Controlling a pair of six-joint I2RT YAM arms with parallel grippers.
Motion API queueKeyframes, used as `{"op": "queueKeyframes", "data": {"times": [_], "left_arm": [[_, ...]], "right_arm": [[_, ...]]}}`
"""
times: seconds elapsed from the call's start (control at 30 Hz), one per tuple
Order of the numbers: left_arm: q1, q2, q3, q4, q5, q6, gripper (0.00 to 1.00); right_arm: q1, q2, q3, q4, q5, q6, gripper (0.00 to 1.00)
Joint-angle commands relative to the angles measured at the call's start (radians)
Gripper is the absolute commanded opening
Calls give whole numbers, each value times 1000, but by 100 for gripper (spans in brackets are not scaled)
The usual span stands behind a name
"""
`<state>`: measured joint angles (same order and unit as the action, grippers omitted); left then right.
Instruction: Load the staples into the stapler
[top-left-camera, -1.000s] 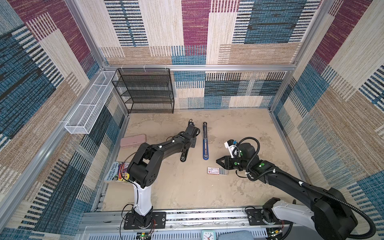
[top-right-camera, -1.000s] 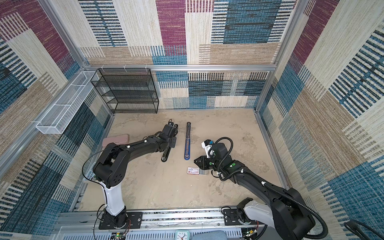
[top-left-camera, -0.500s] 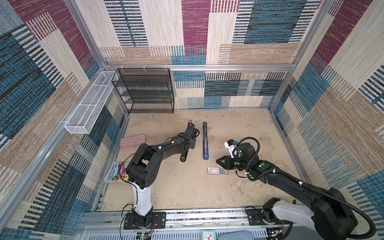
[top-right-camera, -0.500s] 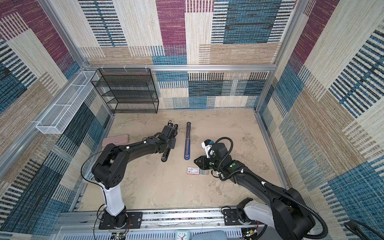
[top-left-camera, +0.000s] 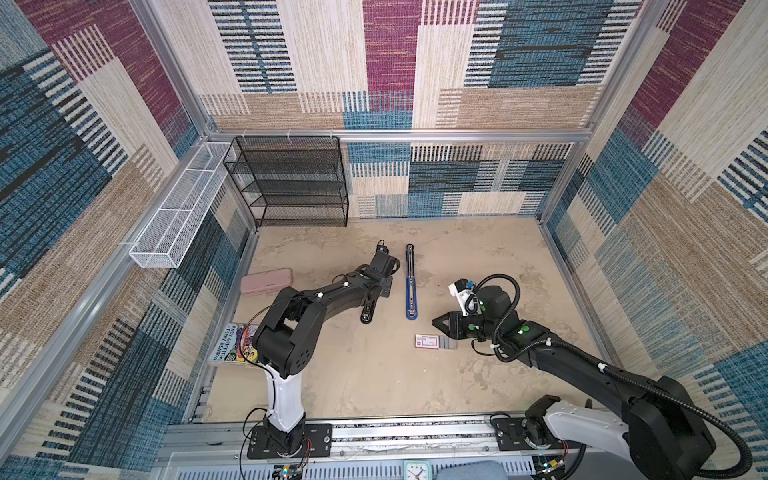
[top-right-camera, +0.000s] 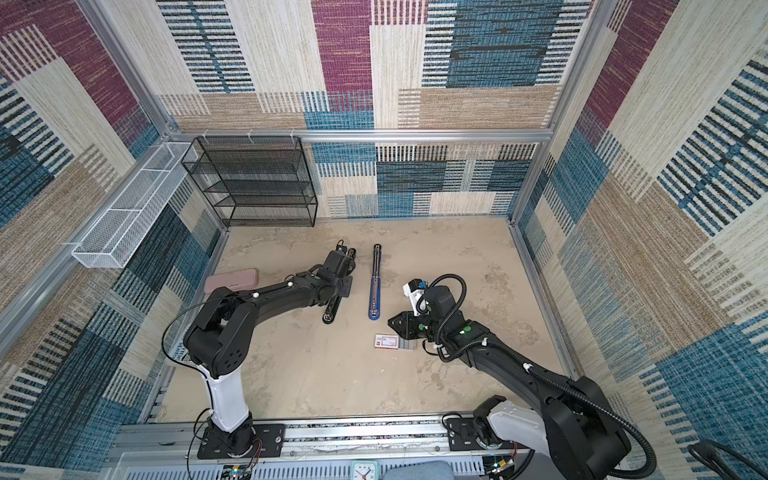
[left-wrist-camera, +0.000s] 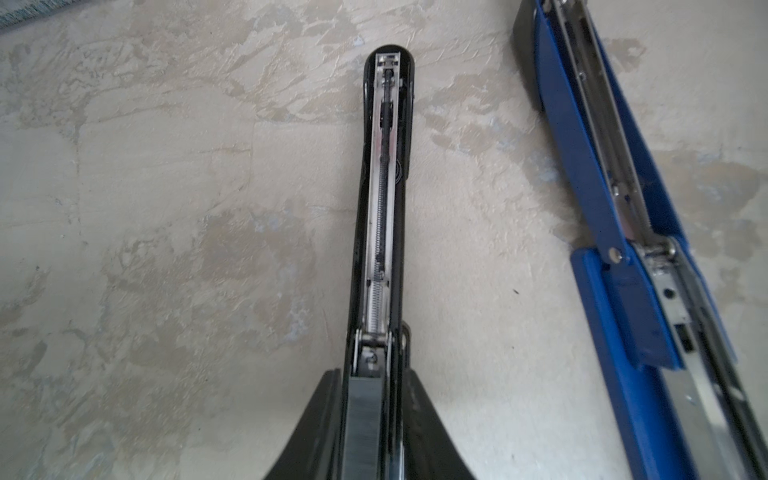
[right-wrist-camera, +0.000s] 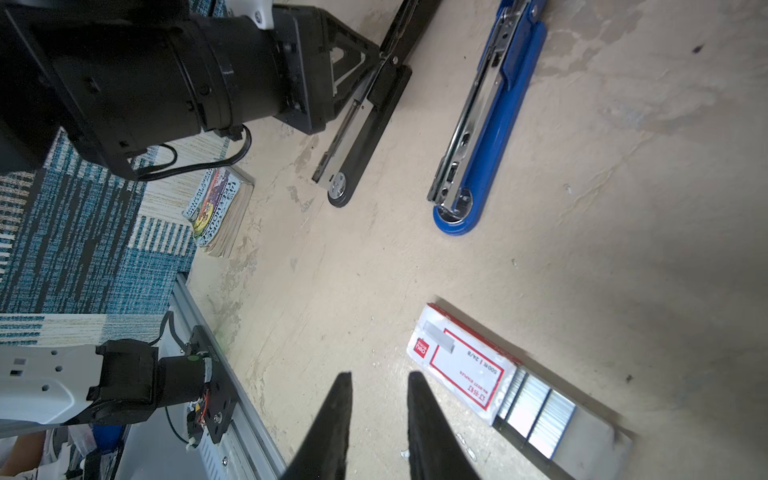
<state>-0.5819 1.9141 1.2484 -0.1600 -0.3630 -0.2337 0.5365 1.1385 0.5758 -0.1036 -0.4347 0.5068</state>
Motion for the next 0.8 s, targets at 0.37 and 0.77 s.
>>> {"op": "queueKeyframes", "data": {"times": [0.37, 0.77], "left_arm": [[53, 29, 152, -198, 72, -10, 35], [85, 78, 207, -290, 177, -27, 36]], "right_arm": [[0, 7, 13, 23, -7, -7, 27], [0, -20, -3, 26, -6, 14, 27]]}}
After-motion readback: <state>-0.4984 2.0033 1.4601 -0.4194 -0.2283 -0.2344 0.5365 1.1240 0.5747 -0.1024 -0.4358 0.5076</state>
